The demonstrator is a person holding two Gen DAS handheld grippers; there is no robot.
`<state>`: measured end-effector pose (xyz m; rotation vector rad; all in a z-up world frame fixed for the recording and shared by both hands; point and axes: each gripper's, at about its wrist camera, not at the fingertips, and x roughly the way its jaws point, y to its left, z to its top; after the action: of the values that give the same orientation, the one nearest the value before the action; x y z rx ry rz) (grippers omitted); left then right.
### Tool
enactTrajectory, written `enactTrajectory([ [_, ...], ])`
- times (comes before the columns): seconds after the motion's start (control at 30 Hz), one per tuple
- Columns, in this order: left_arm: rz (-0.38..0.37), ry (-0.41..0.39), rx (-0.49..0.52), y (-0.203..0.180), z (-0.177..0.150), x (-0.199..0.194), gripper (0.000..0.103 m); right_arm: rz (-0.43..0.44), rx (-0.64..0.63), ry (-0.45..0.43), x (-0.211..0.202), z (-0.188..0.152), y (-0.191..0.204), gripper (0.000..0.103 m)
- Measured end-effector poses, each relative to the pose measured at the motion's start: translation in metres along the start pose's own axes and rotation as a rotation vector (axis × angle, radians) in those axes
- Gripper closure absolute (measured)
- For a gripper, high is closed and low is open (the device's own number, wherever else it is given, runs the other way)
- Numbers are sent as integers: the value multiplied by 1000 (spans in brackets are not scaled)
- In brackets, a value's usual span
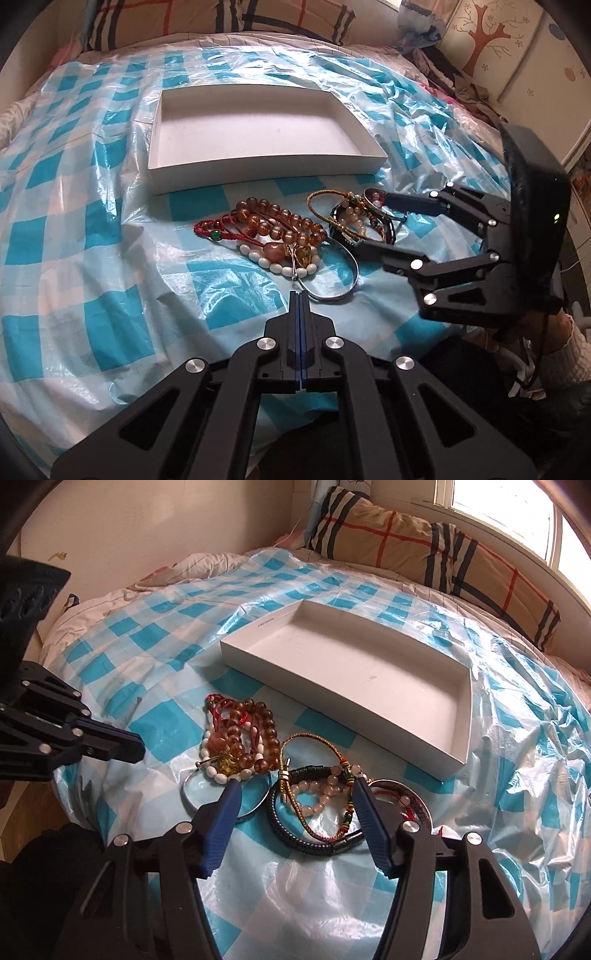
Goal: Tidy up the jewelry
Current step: 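Move both tools toward the bracelet pile beside the white tray, then grasp the silver bangle with the left tool while the right tool grasps the gold cord bracelet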
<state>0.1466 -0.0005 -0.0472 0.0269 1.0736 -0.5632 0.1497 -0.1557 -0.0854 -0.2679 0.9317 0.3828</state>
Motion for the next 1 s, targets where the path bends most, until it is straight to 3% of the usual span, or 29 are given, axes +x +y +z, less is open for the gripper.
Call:
enactTrajectory([
  [0.07,6,4,9,-5,6,12,94,40,22,39,15,-1,-5,50],
  [0.1,21,7,14,-8,8,20,72,93,55,46,19,-2,-10,56],
  [0.13,43,11,16,-9,9,29,44,138,89,48,21,-3,-14,69],
  [0.17,55,10,11,-10,10,37,40,161,103,43,21,-3,-16,80],
  [0.23,54,24,24,-12,10,51,44,178,109,27,16,-4,-14,91],
  [0.27,48,28,39,-15,10,53,55,181,114,20,13,-4,-14,91],
  [0.3,43,42,47,-16,10,56,89,189,122,11,10,-5,-14,91],
  [0.33,41,47,49,-16,11,55,92,201,136,4,7,-6,-15,91],
  [0.47,26,36,69,-19,9,39,95,251,199,-69,-19,-8,-23,91],
  [0.6,-110,-43,16,-14,10,-2,98,264,251,-128,-45,-11,-31,91],
  [0.73,-17,-51,46,-14,9,-14,98,265,292,-150,-58,-18,-38,91],
  [1.0,29,12,-31,13,-12,8,98,271,342,-150,-68,-37,-46,91],
])
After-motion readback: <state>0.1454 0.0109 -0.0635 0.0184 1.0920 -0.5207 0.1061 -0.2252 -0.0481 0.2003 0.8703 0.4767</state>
